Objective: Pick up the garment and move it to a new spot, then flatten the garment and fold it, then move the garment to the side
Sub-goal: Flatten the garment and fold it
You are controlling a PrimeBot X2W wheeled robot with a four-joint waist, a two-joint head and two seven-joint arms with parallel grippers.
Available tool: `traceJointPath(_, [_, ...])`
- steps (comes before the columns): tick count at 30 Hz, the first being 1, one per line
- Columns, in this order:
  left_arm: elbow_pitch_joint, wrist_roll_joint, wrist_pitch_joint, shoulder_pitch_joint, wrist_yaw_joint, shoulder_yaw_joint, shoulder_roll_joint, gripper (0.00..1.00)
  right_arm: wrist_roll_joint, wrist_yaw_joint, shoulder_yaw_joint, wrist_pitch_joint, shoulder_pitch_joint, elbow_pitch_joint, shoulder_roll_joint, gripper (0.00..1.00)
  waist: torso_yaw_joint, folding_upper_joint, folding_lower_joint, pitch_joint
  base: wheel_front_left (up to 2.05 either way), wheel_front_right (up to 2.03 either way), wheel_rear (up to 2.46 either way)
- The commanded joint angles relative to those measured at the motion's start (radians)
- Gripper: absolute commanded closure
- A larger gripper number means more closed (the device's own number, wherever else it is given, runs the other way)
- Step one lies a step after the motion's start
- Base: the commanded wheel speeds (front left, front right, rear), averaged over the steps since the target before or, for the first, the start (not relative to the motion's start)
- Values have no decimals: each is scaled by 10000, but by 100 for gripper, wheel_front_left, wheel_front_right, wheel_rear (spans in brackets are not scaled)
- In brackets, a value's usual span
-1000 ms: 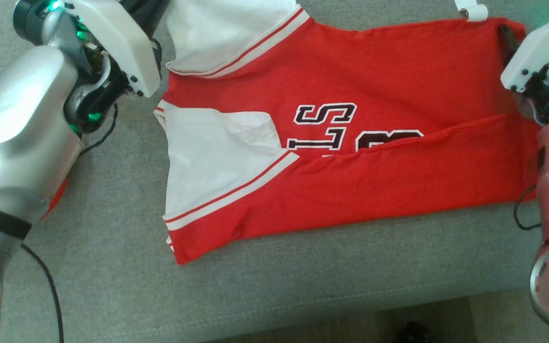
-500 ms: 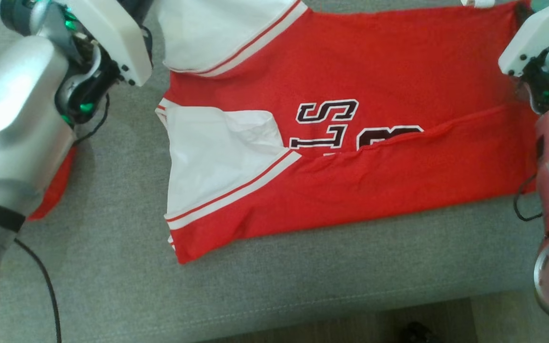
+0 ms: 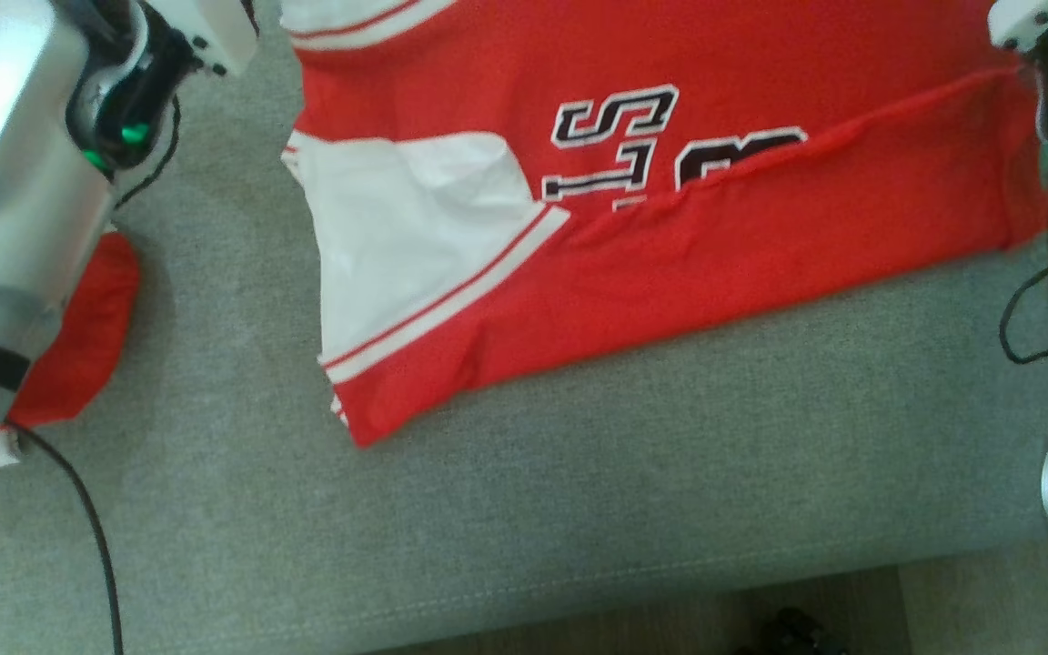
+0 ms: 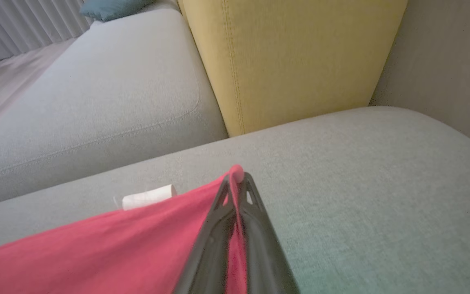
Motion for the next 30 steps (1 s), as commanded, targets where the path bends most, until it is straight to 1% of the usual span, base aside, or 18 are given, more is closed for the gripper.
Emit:
traceJointPath(1, [-66,110,-174,-708,74,490,352,100,97,-7,132,-362,-514,-273,-34,100,-7,0,0,37,0,0,0])
traceJointPath(5, [206,153,-524,-941,101,595,233,100,298,-7,150,-1087,-798,-211,-34,100,3,0,0,117,0,0,0])
traceJointPath(8, [381,125,-759,-1029,91,669,92,100,489,-7,194,-1327,-901,-12,-23,100,32,0,0,123,0,0,0])
traceJointPath(13, [433,236,-914,-842,-62,436,7,100,854,-7,459,-1533,-767,244,-31,100,66,0,0,0,0,0,0])
traceJointPath(17, [218,224,-1012,-492,-136,303,24,100,1285,-7,635,-1519,-495,360,-90,100,125,0,0,-261,0,0,0])
traceJointPath(21, [-224,159,-1053,42,-114,204,122,100,1771,-7,874,-1253,-60,362,-177,100,223,0,0,-648,0,0,0])
traceJointPath(25, [-999,107,-919,715,-23,4,323,100,2224,-7,1185,-897,501,224,-338,100,317,0,0,-1073,0,0,0])
traceJointPath(27, [-1513,84,-779,1075,93,-108,482,100,2443,-7,1365,-684,806,114,-444,100,360,0,0,-1277,0,0,0])
traceJointPath(30, [-2380,15,-598,1627,399,-202,764,100,2763,-7,1616,-321,1304,-41,-631,100,426,0,0,-1595,0,0,0])
